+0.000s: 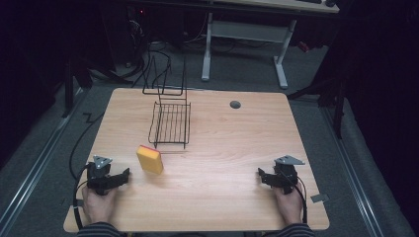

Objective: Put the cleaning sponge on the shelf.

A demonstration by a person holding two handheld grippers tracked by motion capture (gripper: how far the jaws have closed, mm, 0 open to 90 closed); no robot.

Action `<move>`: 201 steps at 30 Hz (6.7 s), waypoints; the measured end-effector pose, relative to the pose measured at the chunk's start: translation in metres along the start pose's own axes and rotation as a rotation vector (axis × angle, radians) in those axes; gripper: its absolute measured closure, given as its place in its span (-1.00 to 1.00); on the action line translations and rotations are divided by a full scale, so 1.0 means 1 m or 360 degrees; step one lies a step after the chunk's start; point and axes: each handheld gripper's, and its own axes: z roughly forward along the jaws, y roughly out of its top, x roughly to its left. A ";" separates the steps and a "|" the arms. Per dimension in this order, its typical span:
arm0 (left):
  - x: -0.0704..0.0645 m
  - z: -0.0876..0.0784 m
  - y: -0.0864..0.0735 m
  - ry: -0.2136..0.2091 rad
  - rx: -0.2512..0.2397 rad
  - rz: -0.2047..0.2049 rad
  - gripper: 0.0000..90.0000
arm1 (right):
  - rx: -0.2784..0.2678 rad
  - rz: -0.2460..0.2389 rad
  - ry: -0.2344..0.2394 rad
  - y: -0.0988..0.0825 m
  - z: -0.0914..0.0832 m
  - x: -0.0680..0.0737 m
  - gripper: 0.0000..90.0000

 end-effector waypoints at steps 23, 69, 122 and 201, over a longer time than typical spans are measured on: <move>-0.005 -0.003 -0.001 -0.0040 -0.0040 -0.0004 -0.67 | 0.0002 0.0003 -0.0002 0.000 0.000 0.000 -0.50; -0.042 -0.043 -0.005 -0.0272 -0.0102 0.0145 -0.81 | 0.0001 -0.0003 -0.0002 0.000 0.000 0.000 -0.50; -0.087 -0.029 0.043 -0.0308 -0.0060 0.0222 -1.00 | 0.0000 -0.0006 -0.0001 0.000 0.000 0.000 -0.50; -0.091 -0.007 0.060 -0.0345 -0.0092 0.0244 -0.48 | 0.0001 0.0000 -0.0002 0.000 0.000 0.000 -0.50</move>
